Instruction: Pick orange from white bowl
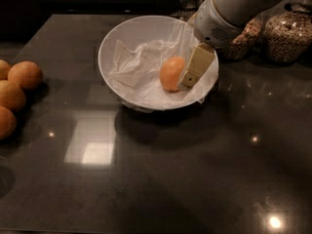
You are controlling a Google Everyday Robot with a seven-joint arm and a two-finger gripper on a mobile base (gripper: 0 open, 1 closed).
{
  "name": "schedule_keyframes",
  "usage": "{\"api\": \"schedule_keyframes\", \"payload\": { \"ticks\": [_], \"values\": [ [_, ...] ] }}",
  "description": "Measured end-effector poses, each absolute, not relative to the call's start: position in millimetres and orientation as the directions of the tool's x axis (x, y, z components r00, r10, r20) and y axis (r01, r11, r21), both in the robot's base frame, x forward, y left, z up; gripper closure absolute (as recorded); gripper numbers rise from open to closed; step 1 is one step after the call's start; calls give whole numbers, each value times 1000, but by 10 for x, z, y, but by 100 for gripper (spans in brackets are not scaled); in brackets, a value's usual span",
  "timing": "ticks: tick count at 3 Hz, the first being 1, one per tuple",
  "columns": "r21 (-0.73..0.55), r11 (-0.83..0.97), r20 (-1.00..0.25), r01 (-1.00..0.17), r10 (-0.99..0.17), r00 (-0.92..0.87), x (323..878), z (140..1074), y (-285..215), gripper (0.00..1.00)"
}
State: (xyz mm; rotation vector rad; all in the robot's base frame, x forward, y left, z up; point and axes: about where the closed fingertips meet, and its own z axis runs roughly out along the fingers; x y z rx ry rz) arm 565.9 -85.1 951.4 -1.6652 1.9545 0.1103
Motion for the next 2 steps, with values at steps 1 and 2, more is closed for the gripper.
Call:
{"api": "schedule_keyframes", "payload": {
  "ticks": [1,2],
  "values": [
    [-288,216,-465,-933,-883,-61,5779,9362,-813,0],
    [-294,204,-475,-934,-879,-42,5879,9249,-791,0]
  ]
}}
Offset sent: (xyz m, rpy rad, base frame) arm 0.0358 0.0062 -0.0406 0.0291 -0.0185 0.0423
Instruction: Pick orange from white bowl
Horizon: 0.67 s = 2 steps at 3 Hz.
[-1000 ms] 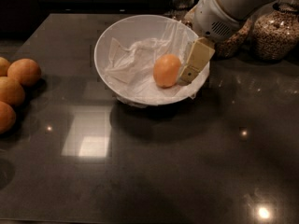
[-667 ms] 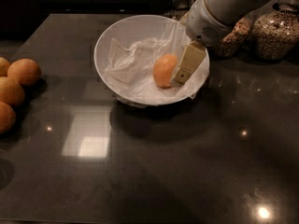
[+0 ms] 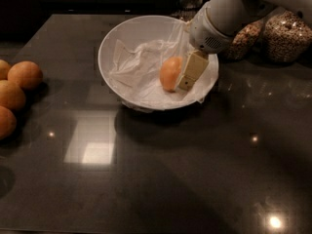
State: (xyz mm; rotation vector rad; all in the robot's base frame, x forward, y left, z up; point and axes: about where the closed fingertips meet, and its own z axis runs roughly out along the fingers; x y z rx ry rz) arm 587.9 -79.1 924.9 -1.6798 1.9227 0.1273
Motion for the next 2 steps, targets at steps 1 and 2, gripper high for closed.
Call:
{"api": "schedule_keyframes", "payload": {
  "ticks": [1,2],
  "values": [
    [-301,198,-489,-933,-872,-28,5948,9179,-775,2],
    [-305,195,-501,-932,-865,-17,5997,9125,-764,12]
  ]
}}
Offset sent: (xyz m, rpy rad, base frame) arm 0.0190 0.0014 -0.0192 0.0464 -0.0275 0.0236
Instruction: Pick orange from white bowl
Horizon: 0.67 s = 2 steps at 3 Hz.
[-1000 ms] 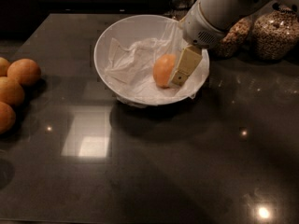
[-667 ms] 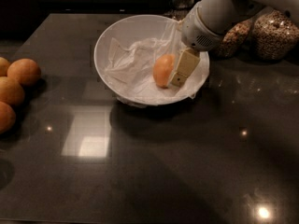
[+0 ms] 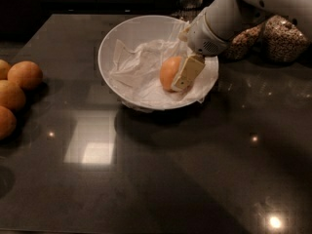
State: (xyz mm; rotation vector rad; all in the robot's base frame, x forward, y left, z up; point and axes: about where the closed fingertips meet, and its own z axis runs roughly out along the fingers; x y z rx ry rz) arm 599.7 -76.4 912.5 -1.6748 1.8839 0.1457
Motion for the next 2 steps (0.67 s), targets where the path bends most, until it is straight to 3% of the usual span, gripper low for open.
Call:
{"api": "schedule_keyframes", "payload": {
  "ticks": [2],
  "values": [
    [-289,188,-514,-939,-858,-13,6156,8873,-754,22]
  ]
}}
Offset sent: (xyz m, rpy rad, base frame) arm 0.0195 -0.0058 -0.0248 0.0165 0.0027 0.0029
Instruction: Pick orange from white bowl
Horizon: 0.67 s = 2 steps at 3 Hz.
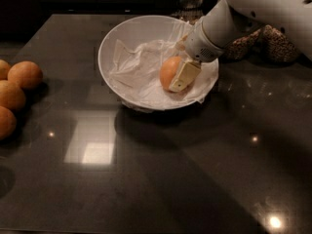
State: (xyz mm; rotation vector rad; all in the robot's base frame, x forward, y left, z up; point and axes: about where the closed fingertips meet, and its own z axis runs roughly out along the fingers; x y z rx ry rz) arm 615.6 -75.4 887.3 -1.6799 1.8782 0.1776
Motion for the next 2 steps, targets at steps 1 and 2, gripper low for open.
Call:
{"api": "schedule_keyframes", "payload": {
  "ticks": [1,2],
  "values": [
    [-280,182,-513,-943,-858,-14,6171,8818,-724,24],
    [-269,177,-512,-947,-859,-15,6174,8763,-692,26]
  ]
}}
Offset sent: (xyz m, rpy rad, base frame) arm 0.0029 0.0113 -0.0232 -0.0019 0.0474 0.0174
